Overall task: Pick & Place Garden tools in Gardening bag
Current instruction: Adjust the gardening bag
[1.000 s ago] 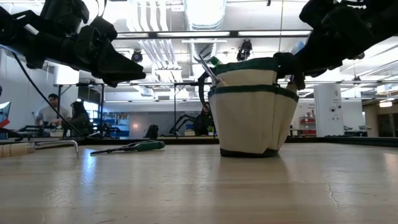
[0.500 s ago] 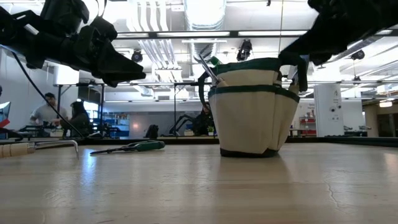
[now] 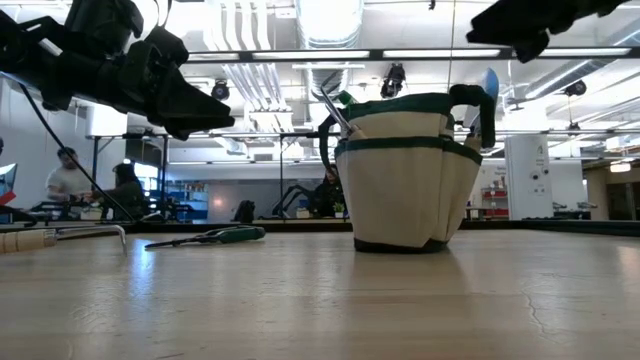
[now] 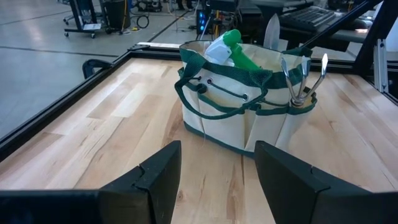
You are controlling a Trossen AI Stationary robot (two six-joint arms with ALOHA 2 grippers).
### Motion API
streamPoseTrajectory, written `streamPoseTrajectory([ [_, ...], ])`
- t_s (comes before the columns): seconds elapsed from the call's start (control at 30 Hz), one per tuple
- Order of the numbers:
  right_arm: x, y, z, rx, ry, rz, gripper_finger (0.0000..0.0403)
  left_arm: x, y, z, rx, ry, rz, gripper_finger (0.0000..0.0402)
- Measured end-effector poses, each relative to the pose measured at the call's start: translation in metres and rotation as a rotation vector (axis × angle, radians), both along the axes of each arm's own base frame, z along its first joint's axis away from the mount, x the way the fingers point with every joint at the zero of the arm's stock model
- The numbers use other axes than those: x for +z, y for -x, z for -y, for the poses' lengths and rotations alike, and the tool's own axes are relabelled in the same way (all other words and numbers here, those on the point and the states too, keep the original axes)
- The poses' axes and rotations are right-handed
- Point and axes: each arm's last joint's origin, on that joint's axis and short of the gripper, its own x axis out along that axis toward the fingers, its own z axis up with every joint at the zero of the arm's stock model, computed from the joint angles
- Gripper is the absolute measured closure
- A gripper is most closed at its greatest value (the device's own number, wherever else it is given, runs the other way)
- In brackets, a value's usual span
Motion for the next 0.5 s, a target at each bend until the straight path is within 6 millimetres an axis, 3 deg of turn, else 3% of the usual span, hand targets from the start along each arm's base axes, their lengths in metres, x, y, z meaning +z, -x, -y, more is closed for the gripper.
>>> streamPoseTrajectory([
  [0.27, 0.025, 0.027, 0.011, 0.011, 0.049, -0.045, 0.0281, 0.000, 0.000, 0.000, 0.000, 0.000, 0.000, 0.0195],
  [0.5, 0.026, 0.038, 0.015, 0.040, 0.087, -0.059, 0.0318, 0.000, 0.000, 0.000, 0.000, 0.000, 0.000, 0.0195],
])
